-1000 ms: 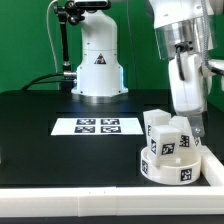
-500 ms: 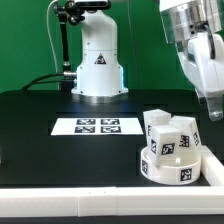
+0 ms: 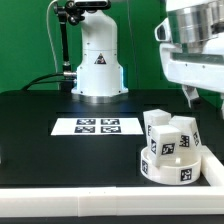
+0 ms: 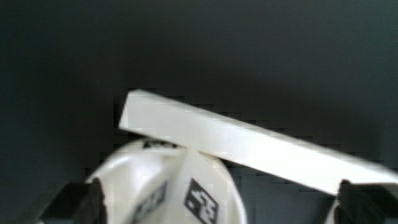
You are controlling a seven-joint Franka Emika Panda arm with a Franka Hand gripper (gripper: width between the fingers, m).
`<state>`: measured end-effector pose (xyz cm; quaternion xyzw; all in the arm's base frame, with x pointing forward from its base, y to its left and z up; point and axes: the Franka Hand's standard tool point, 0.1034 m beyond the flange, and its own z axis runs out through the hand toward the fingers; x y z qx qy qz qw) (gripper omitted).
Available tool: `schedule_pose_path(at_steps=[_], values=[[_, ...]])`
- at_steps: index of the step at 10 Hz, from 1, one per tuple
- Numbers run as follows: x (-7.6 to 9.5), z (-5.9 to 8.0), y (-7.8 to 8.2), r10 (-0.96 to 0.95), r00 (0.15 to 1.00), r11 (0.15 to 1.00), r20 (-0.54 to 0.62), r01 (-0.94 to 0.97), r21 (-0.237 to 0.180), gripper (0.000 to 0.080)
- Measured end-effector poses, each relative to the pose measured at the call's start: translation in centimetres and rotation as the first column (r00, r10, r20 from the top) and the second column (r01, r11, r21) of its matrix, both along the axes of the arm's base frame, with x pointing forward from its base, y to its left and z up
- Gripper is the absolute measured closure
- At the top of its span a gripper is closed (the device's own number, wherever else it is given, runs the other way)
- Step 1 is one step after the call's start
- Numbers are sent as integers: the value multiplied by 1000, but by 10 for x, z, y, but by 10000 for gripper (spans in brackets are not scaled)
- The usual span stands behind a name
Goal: Assemble stool
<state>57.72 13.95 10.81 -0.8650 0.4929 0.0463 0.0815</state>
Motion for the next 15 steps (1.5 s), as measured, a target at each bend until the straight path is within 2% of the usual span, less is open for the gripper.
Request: schedule_pose_path(at_steps=[2, 4, 7, 9, 12, 15], values=[[1, 5, 3, 282, 959, 959, -19, -282, -8, 151], [4, 5, 3, 391, 921, 921, 5, -391, -9, 151], [3, 4, 3, 585, 810, 811, 38, -584, -22, 151], [3, 4, 3, 827, 561, 561, 29, -822, -97, 151], [3, 9, 10, 959, 282, 279, -4, -951, -133, 151], [4, 8, 6, 997, 75, 75, 5, -988, -136, 151]])
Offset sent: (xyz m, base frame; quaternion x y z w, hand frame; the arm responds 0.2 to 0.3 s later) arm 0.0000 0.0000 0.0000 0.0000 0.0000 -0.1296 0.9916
